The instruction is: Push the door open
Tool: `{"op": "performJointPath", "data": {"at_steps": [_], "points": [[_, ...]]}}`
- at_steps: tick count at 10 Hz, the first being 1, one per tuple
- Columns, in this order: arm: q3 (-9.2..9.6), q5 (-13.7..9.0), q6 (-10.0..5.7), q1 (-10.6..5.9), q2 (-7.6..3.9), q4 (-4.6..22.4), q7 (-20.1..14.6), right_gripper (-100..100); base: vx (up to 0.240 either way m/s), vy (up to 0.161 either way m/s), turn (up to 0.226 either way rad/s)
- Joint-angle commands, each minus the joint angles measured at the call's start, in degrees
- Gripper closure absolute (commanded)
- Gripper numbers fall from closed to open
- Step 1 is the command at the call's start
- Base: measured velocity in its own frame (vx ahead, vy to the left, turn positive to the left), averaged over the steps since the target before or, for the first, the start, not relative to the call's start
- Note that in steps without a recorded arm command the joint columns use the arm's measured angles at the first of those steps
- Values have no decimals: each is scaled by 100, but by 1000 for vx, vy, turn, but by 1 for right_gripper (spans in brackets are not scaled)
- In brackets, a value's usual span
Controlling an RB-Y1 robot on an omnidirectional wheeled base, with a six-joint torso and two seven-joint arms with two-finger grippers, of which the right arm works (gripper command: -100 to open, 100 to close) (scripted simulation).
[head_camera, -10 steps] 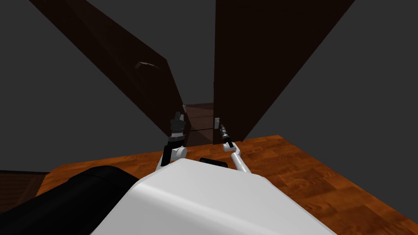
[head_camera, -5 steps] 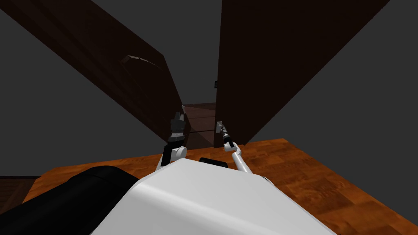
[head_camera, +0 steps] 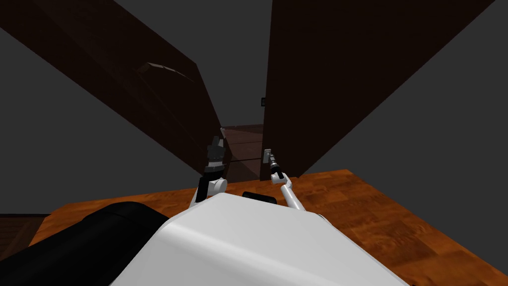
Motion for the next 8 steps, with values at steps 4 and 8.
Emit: {"op": "performJointPath", "data": {"at_steps": [4,8], "points": [[-50,-9,0,-4,-38,6,12,100,26,11,-2],[-224,-40,-4,-16,-141,28,50,100,165,90,-39]]}}
